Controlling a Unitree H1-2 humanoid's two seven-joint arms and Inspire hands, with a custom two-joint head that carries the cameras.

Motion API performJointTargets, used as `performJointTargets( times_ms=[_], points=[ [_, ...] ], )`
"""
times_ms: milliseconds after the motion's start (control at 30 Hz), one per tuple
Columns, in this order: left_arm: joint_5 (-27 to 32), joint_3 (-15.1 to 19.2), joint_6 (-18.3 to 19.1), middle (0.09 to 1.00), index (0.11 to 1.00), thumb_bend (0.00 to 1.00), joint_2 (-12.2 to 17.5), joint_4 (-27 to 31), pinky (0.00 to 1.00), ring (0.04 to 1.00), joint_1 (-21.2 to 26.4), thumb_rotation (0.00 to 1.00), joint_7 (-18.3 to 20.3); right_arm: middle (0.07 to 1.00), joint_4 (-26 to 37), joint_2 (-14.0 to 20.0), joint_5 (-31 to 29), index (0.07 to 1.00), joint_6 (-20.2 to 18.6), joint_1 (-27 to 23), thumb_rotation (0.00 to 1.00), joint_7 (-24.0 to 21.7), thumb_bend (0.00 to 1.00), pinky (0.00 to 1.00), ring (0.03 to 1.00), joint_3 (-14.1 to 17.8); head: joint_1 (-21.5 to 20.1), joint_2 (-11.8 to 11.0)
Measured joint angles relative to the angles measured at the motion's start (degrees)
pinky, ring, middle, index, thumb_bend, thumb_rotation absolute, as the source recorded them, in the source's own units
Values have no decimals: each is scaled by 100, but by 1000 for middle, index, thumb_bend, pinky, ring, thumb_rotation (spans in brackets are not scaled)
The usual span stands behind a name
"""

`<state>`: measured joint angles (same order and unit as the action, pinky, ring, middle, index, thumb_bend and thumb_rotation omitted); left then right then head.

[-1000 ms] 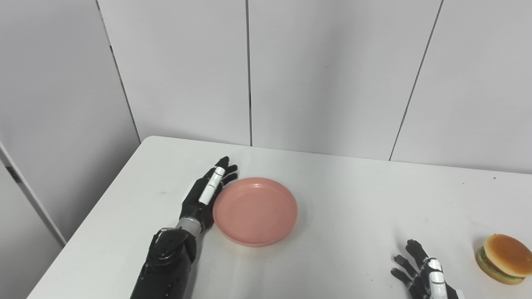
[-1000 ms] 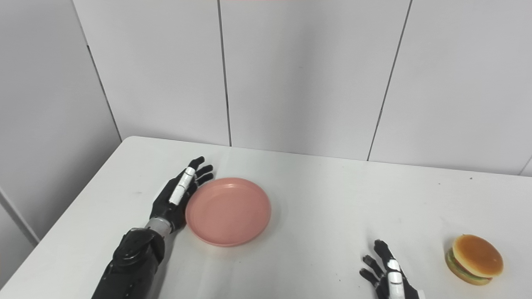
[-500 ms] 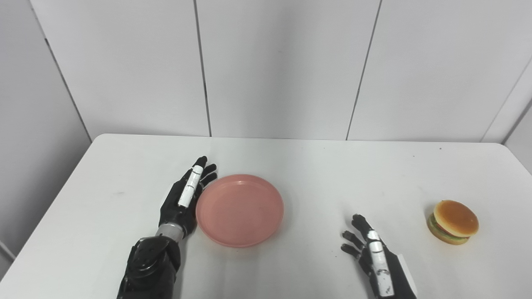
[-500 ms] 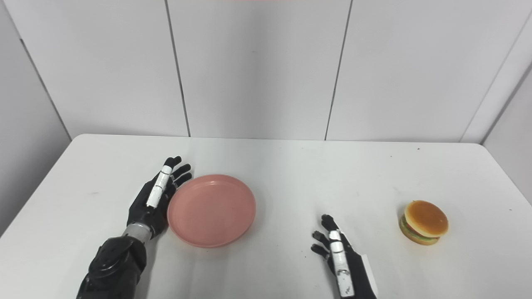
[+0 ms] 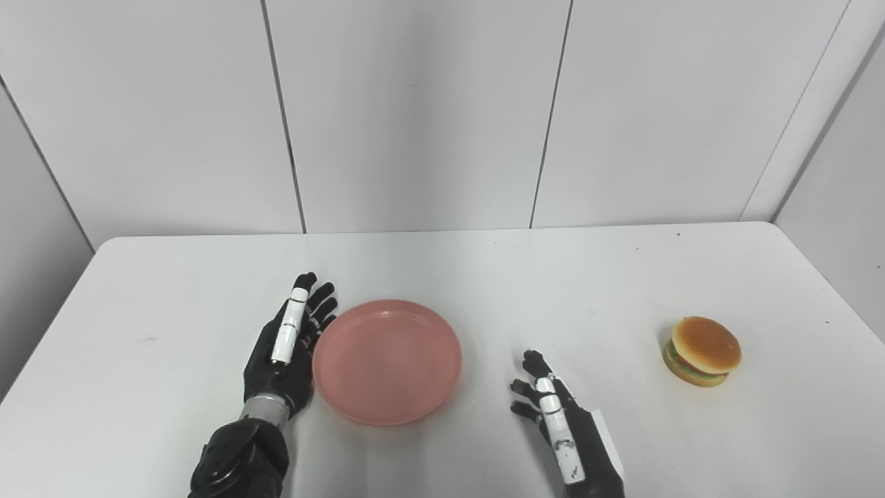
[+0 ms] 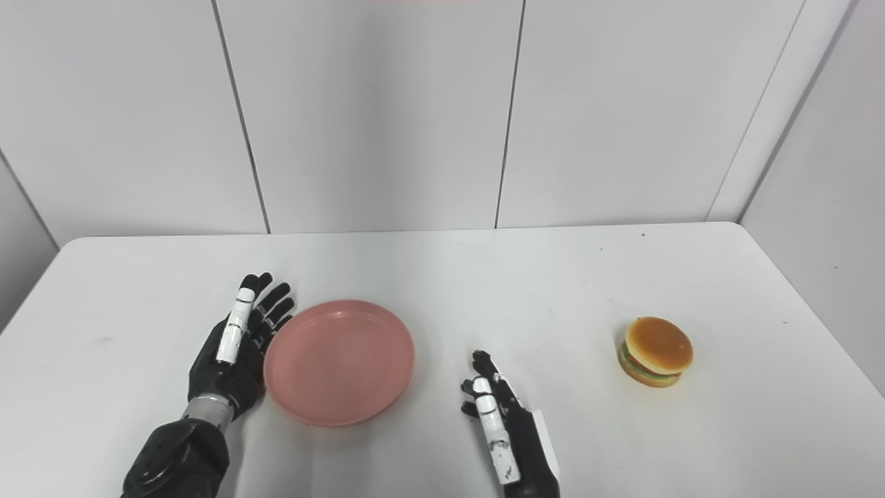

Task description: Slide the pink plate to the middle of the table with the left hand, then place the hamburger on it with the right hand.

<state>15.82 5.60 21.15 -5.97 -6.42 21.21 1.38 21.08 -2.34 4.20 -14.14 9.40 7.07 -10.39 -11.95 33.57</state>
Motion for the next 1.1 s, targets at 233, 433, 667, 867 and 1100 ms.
performJointTargets(
  times_ms=[233,433,667,867,1100],
  points=[
    [23,-9,87,878,901,666,-104,20,918,909,1,749,-47,924,-79,-6,439,904,153,-4,1000,144,580,765,832,-203,-158,-18],
    [12,-123,48,867,911,661,-105,-46,918,903,15,770,-43,926,-451,5,1239,928,857,-3,1000,372,590,752,845,-368,-167,35],
    [83,-51,41,883,907,677,-100,-66,967,931,23,738,-34,892,-123,62,1887,916,1467,-2,1000,593,612,746,828,-105,-176,35],
    [143,45,25,881,901,675,-60,-118,959,933,61,736,-22,869,-75,379,3537,897,2508,-225,1000,1296,661,729,821,362,-290,-44],
    [122,31,-27,864,898,680,-64,-246,928,898,106,742,-26,877,-134,1673,4967,884,2648,-638,1000,1542,671,692,824,1099,-264,-62]
  ],
)
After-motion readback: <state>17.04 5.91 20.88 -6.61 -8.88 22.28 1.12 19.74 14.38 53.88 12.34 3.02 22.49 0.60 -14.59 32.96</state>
